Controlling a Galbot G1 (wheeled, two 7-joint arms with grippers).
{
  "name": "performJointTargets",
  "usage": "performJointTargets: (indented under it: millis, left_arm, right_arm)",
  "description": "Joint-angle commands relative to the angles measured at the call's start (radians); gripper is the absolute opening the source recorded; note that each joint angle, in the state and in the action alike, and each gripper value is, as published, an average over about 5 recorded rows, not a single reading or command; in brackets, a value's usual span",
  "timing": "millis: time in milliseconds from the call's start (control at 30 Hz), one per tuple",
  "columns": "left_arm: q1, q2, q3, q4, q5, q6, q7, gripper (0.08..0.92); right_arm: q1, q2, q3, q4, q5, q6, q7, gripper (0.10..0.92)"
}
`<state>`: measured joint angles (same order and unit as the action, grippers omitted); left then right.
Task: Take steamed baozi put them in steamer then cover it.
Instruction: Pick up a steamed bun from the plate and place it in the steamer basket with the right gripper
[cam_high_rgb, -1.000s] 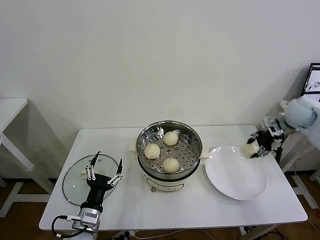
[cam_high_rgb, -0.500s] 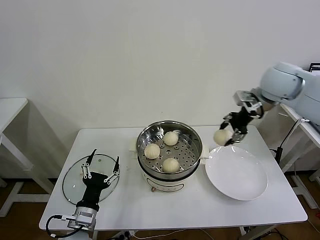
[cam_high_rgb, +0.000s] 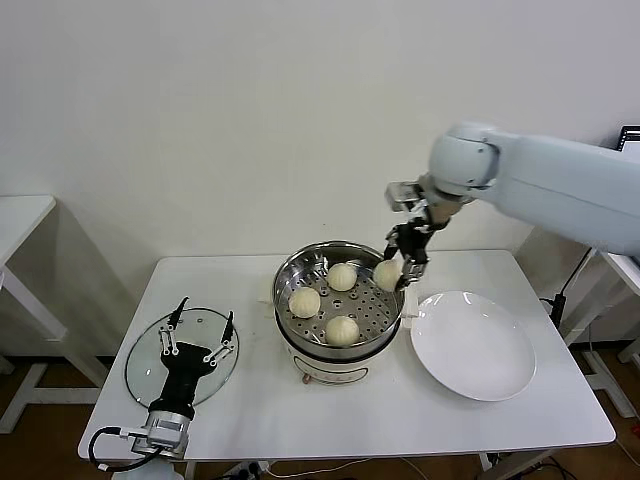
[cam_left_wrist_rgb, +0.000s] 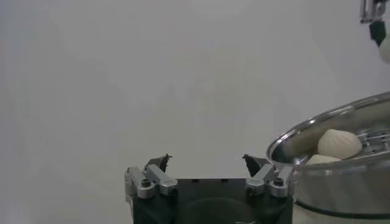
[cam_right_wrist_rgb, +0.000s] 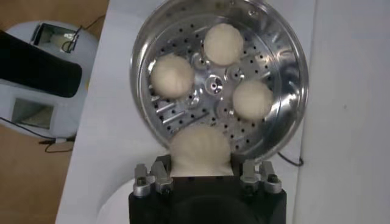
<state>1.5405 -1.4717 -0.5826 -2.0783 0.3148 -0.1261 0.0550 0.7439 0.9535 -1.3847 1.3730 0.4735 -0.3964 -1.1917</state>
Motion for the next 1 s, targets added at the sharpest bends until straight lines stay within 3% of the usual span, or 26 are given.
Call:
performJointTargets:
  millis: [33,1000]
  left_arm:
    - [-0.008,0.002,-0.007,0.016,-0.010,-0.001,0.004,0.823]
    - [-0.014,0.002,-0.006,0.025,-0.015,-0.002,0.008,0.823]
  right_arm:
    - [-0.140,0.162,0.037,-0.166,-0.057,-0.006,0.002,0.655]
    - [-0.216,0.119,0.057,-0.170,-0.156,0.012,-0.006,0.653]
